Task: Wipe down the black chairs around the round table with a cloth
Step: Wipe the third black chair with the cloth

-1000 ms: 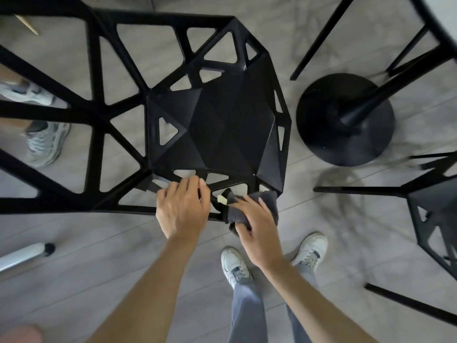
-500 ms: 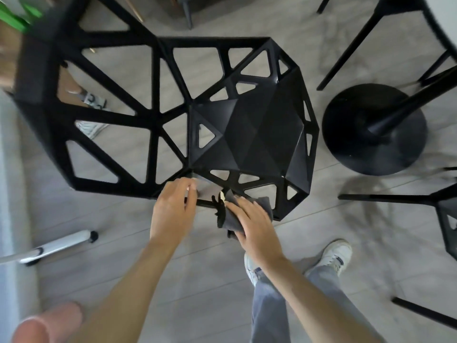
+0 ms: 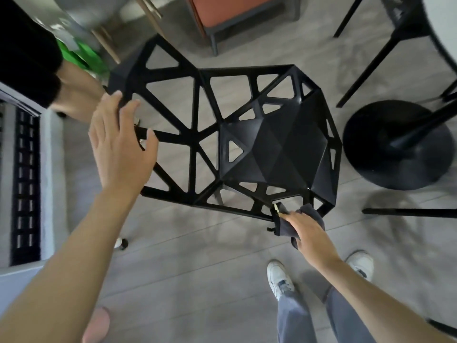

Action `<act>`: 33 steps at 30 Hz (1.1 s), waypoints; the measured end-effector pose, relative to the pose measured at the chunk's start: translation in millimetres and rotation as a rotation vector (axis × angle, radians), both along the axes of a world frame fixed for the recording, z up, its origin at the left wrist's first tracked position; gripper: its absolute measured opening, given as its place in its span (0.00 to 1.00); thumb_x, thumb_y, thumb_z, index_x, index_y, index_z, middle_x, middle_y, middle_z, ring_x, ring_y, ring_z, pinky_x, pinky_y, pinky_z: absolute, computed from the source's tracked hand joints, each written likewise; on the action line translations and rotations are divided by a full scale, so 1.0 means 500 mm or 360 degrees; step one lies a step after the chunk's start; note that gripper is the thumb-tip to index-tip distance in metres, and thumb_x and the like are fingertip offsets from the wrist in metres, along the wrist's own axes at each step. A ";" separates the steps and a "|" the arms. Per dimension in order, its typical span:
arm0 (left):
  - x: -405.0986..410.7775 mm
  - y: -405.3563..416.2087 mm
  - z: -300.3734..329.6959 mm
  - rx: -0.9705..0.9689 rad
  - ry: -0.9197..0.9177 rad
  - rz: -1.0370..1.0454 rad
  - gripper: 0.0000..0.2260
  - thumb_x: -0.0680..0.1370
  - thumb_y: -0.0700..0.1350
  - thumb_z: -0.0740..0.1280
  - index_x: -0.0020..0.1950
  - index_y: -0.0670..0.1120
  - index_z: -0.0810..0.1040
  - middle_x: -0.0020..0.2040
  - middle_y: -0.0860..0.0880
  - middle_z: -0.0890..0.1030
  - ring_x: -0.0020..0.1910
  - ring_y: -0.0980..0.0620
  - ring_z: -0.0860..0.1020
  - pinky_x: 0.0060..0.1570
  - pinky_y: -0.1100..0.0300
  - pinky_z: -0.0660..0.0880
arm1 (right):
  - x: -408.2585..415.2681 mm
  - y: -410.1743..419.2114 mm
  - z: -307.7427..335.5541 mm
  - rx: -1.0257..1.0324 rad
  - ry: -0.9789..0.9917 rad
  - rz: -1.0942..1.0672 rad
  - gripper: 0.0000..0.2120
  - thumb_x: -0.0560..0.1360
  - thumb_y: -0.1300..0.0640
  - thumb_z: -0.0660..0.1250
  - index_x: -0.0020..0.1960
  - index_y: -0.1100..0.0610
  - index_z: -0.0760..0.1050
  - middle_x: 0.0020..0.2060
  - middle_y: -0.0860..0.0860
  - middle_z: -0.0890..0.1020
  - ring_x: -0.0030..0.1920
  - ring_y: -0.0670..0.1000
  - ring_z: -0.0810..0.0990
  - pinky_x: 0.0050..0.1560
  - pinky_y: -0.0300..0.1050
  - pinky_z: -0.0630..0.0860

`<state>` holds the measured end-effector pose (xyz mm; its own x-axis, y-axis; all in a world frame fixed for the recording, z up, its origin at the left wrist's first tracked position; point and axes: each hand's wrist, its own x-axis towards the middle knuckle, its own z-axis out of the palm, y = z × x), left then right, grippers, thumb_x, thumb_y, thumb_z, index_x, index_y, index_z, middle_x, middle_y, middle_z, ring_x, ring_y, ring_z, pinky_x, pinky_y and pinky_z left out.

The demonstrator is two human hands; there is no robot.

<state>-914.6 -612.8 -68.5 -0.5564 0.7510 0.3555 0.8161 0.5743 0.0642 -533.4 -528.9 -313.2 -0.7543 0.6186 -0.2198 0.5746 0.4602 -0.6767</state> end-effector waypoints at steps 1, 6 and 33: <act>-0.020 0.010 0.003 -0.0036 -0.0042 0.0029 0.24 0.81 0.46 0.66 0.77 0.46 0.67 0.81 0.42 0.61 0.82 0.41 0.57 0.81 0.42 0.55 | 0.005 0.003 -0.002 0.0019 -0.0039 0.0033 0.35 0.66 0.72 0.68 0.69 0.48 0.74 0.54 0.42 0.77 0.55 0.48 0.78 0.60 0.49 0.76; -0.092 0.019 -0.021 -0.0043 -0.0261 0.0057 0.33 0.81 0.47 0.68 0.83 0.46 0.58 0.84 0.43 0.57 0.84 0.43 0.54 0.81 0.39 0.56 | -0.008 -0.014 -0.001 -0.0164 0.0068 -0.0143 0.34 0.69 0.74 0.69 0.68 0.46 0.74 0.54 0.28 0.71 0.56 0.45 0.74 0.63 0.48 0.70; -0.104 0.014 -0.044 0.0093 -0.0310 0.0059 0.27 0.82 0.50 0.66 0.80 0.44 0.65 0.81 0.45 0.64 0.84 0.45 0.54 0.81 0.41 0.58 | -0.031 -0.026 -0.002 0.0133 -0.0269 0.0119 0.45 0.75 0.64 0.72 0.82 0.45 0.52 0.76 0.47 0.68 0.76 0.51 0.66 0.78 0.51 0.60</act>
